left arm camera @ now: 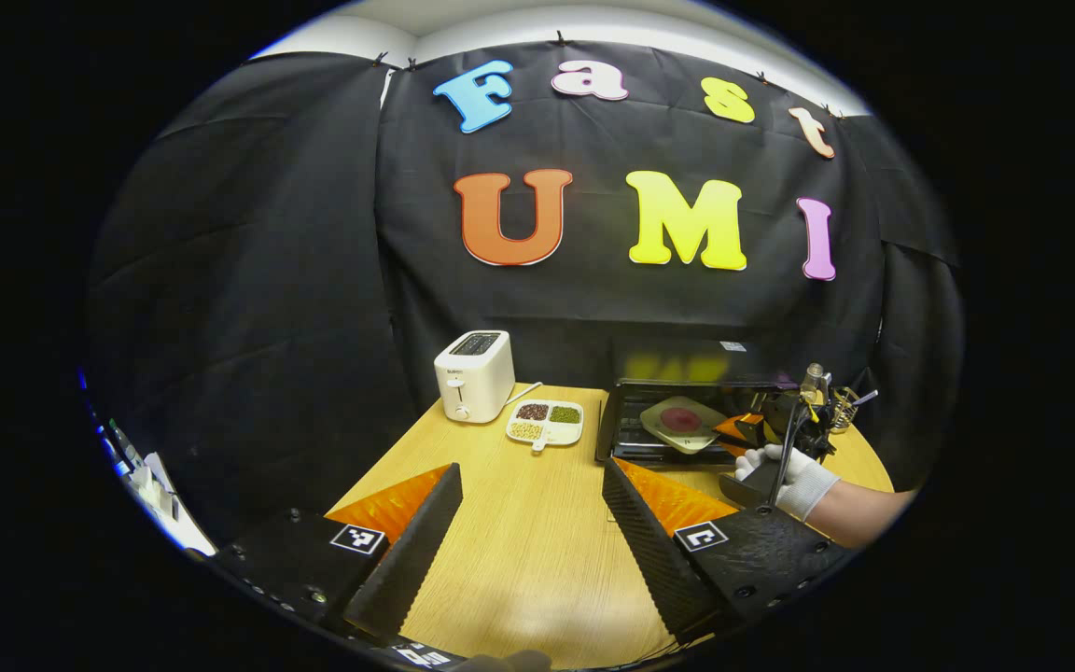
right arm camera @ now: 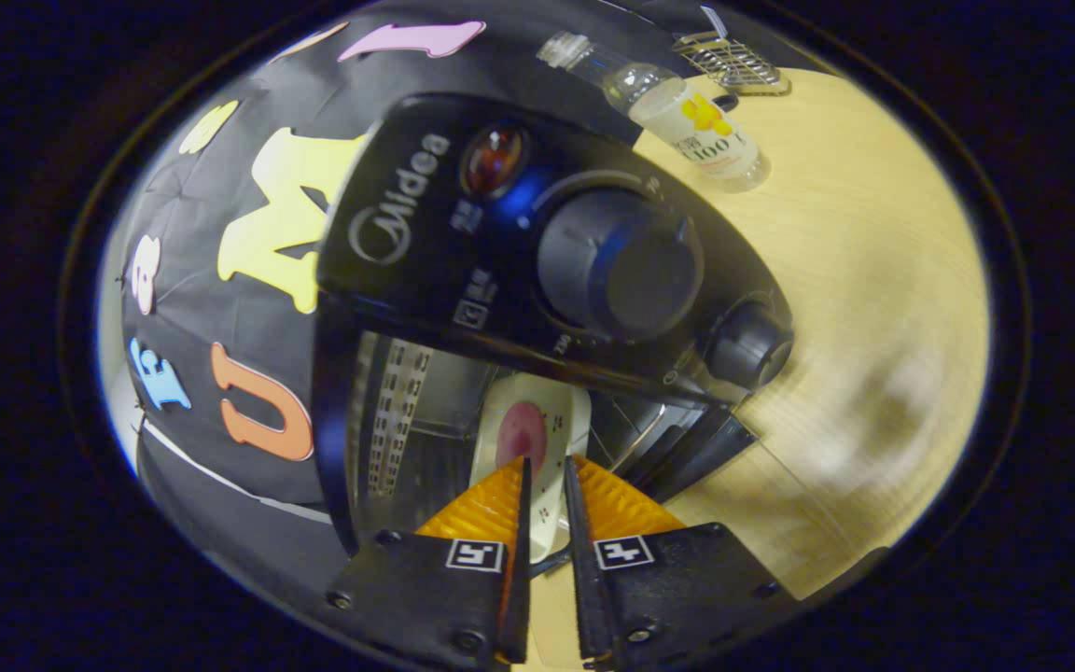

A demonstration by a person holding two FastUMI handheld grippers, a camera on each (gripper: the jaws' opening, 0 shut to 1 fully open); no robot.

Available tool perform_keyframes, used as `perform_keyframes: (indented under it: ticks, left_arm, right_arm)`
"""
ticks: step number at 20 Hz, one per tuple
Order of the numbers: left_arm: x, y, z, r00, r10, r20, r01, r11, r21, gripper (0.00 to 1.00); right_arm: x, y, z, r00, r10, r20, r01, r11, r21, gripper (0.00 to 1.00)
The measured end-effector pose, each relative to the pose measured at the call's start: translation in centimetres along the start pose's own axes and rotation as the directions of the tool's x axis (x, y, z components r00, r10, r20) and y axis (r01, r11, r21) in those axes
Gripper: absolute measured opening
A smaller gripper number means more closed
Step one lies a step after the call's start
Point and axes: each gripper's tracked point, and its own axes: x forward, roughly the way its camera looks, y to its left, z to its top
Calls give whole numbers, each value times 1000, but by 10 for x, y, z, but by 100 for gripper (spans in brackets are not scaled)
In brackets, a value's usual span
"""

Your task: Open the electric oven with the left hand, put the food in, and close the electric oven.

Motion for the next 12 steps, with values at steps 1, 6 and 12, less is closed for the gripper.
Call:
perform_keyframes:
  ticks: [1,6,12]
  left_arm:
    - [0,-4,1,1000,-9,5,9,1000,1,97]
    - [-1,-18,4,998,-46,30,46,999,16,97]
    - [-6,-39,3,991,-117,71,116,993,26,97]
  right_arm:
    - [-8,3,4,1000,7,9,-7,1000,-18,34]
    - [-58,14,12,999,10,30,-3,981,-196,68]
    - [-150,25,27,996,-7,84,53,828,-559,85]
